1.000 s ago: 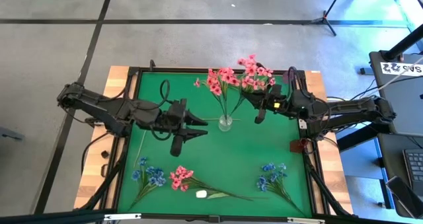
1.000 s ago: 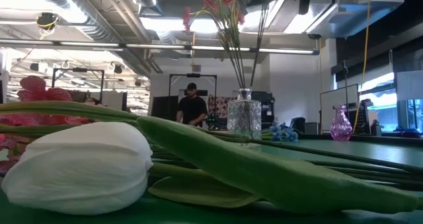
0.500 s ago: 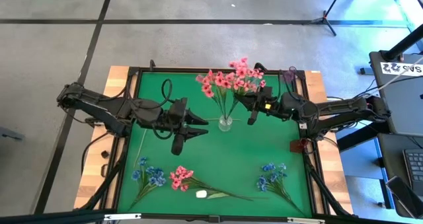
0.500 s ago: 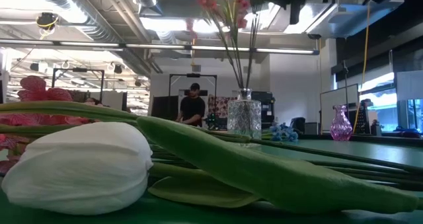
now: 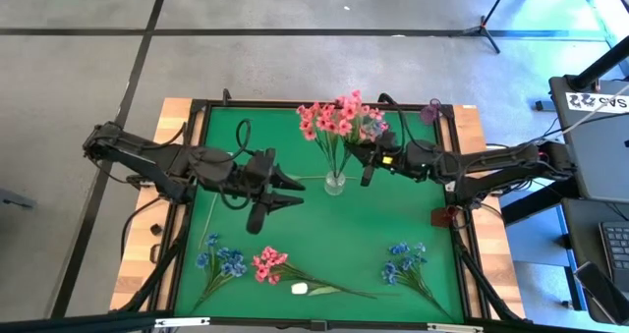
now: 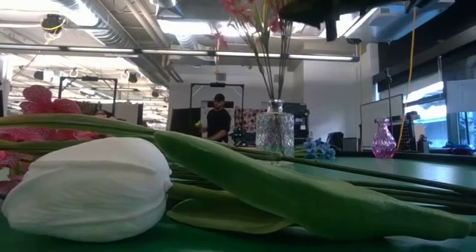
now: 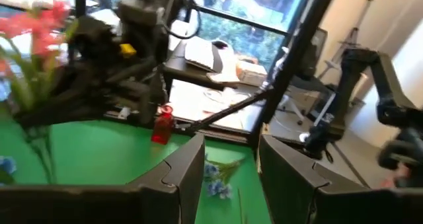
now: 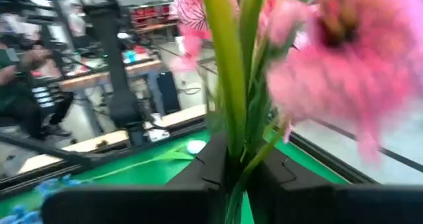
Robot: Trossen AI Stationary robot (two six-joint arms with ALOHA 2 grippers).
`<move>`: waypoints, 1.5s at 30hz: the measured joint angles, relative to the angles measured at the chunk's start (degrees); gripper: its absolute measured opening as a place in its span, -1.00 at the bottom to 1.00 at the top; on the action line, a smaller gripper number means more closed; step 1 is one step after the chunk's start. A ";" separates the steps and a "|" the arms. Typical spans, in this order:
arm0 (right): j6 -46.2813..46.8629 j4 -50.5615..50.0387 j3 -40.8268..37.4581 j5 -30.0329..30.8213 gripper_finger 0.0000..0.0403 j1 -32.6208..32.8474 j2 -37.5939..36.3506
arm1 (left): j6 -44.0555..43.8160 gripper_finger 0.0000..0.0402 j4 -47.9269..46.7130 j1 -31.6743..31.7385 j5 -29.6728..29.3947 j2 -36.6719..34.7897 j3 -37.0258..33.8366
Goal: Sort flowers into vase by color
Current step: Put the top pink flowers into the transparent vase, then put the pink flowers into the transparent vase
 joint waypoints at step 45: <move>19.12 -68.95 22.07 -6.98 0.23 17.05 -10.37 | -15.18 -0.30 -24.24 -17.99 0.02 -1.14 -0.01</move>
